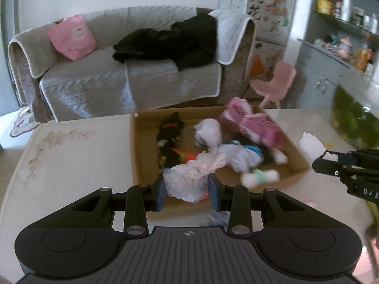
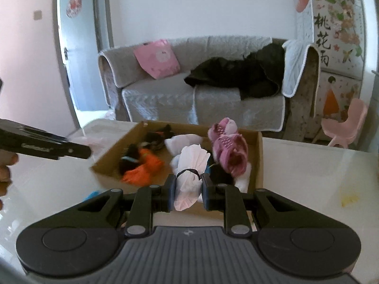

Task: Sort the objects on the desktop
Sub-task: 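Carry both bundles over the box and open both tools to release them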

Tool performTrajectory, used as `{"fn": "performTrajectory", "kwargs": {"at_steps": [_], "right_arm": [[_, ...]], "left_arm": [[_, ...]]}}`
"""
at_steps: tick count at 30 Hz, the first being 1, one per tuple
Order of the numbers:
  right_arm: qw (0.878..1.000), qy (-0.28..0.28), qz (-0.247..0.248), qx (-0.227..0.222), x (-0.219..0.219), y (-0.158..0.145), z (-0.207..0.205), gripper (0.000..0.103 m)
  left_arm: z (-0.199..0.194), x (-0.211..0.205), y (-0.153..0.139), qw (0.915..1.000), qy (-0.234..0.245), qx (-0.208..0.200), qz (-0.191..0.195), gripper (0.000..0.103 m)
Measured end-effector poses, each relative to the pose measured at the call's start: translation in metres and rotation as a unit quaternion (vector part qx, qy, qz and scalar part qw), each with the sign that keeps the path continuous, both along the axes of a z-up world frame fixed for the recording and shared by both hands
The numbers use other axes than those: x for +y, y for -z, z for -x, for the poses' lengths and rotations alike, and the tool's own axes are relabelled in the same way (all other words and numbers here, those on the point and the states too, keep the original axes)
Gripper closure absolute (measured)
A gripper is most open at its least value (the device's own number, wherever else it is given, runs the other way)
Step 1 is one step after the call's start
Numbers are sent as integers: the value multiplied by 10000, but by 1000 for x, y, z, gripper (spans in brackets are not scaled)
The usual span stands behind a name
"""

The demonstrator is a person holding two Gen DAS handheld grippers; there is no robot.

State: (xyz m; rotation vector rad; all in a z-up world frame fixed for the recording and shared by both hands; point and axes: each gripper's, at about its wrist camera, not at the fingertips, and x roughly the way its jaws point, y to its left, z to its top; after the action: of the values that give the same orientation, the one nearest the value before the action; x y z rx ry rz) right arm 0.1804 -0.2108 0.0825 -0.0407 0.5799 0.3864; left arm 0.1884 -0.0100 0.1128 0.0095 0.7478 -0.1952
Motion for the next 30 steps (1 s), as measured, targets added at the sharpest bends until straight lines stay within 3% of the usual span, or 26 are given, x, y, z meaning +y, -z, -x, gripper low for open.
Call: {"fn": "performTrajectory", "kwargs": {"at_steps": [6,12,14,21,30], "right_arm": [[9988,77,335,335,4,35,-37,83],[9972,60,528,522,1,48,-35,83],[9964,56,574,628,0,53,-33,83],[9949,40,454,901,-5,49,-6,83],[9940,55,315,1043,-12,47,63,83]], "left_arm": [[-48,9,38,9988,-161,336,-318,60],[-49,16,65,9979,-169,567,-265,60],[-41,13,69,9982,-145,476,-339,60],[-18,11,72,9972,-135,721,-148,60],[44,9,73,9963,-108,840,-170,60]]}}
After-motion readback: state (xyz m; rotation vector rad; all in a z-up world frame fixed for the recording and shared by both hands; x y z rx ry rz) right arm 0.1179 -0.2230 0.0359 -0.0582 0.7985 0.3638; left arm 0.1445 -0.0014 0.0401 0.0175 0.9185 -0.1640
